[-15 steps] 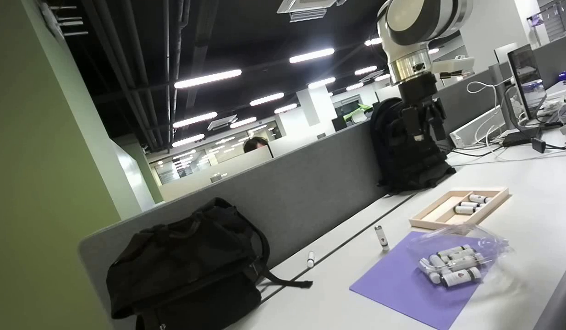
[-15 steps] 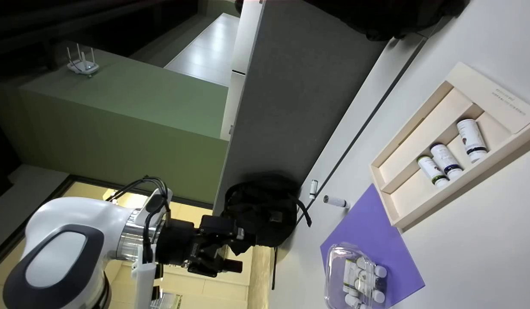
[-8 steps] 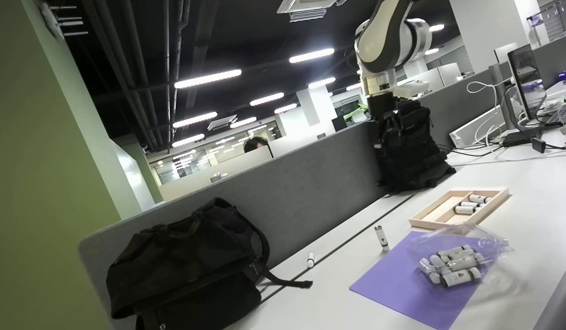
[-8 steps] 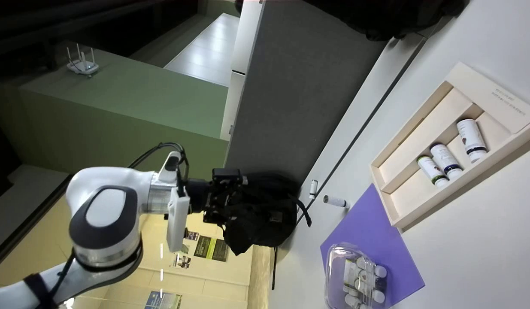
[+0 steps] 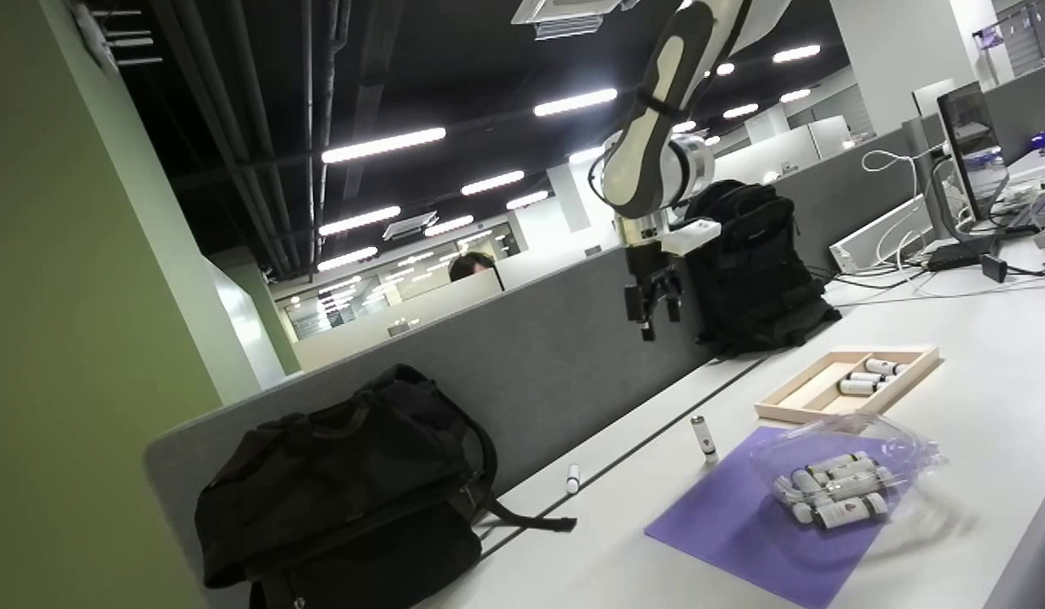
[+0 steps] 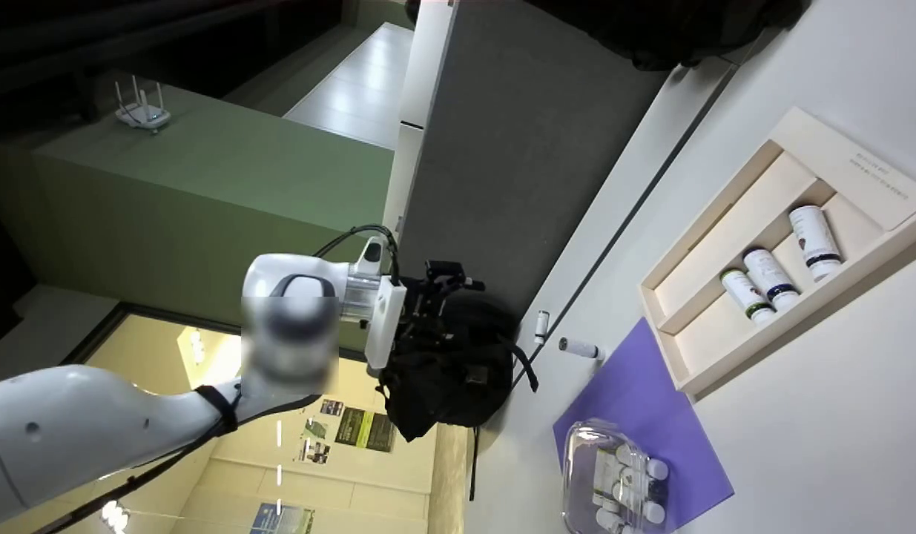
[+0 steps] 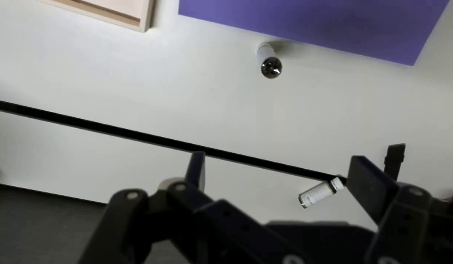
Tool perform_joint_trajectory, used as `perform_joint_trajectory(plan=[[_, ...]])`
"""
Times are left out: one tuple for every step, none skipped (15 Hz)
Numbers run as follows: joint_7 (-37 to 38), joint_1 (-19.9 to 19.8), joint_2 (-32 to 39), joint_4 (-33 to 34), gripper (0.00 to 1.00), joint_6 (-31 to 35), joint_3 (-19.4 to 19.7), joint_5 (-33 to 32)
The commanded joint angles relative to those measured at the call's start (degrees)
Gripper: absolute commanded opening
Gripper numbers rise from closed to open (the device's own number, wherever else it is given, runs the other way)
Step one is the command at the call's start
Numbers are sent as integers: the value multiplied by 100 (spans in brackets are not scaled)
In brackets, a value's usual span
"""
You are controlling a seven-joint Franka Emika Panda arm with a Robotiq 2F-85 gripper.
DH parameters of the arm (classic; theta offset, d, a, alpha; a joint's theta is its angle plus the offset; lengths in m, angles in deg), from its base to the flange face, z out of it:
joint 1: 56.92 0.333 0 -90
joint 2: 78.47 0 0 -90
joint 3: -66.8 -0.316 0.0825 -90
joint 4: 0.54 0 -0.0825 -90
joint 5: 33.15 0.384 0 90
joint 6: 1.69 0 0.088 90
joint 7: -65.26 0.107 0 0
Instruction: Put a bottle from the table beside the other bottles on the tray
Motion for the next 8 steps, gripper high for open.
perform_joint_trajectory(plan=[[33, -12, 904, 912, 100, -430, -204, -56], [23, -3, 1069, 1030, 100, -516, -241, -77], [25, 13, 1213, 1116, 100, -603, -253, -119], [14, 6, 1333, 1193, 100, -701, -267, -131], [1, -7, 1447, 1265, 100, -803, -278, -129], [12, -12, 1539, 1308, 100, -870, -253, -153], [-9, -28, 1619, 1356, 100, -939, -250, -157], [8, -23, 1696, 1394, 100, -1009, -223, -194]])
